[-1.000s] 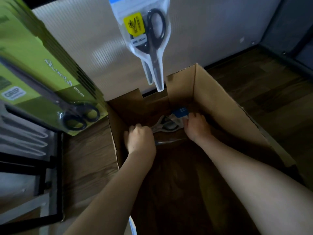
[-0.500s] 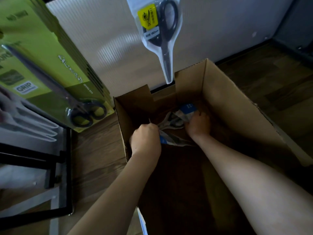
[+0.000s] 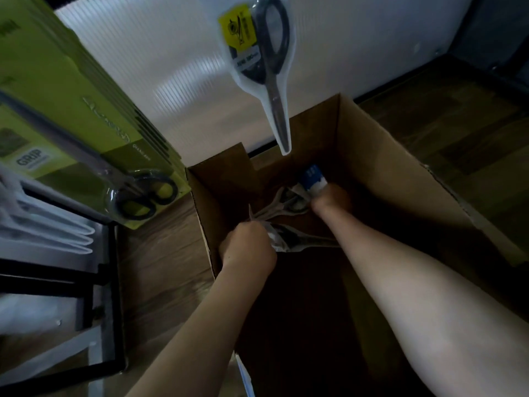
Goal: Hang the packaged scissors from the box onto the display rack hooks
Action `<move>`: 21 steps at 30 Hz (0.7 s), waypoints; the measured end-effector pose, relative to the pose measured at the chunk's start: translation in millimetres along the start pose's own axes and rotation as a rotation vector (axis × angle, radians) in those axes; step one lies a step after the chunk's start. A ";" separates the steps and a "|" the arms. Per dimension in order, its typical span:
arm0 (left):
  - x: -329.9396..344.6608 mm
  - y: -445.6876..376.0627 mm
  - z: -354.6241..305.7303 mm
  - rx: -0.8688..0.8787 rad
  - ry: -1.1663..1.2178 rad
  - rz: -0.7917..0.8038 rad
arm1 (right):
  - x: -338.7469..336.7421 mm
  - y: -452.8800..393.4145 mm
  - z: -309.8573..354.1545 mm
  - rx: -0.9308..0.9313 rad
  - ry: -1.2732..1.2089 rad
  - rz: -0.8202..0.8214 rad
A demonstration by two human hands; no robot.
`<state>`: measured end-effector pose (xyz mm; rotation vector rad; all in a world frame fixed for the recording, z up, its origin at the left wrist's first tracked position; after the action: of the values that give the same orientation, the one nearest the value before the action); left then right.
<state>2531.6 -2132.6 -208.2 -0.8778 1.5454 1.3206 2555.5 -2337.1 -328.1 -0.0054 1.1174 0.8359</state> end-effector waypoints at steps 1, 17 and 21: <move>-2.2 -0.7 -0.8 0.011 0.028 -0.028 | -1.1 3.4 3.9 -0.052 -0.010 -0.006; -98.6 49.8 -42.2 0.423 0.413 -0.787 | -110.4 57.2 23.4 -0.383 -0.487 -0.115; -121.7 70.0 -42.9 0.441 0.460 -0.890 | -143.2 79.9 38.1 -0.500 -0.512 -0.092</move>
<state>2501.9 -2166.4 -68.5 -1.3992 1.4057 0.1368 2513.1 -2349.8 -165.7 -0.2446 0.4088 0.9481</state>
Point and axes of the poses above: each hand's wrist, its own y-axis away from the middle knuckle, its own x-axis out of the palm, z = x × y, the point moved 10 cm from there along -y, towards the middle knuckle, and after that the axes turned 7 degrees about -z, right-handed, at the moved point
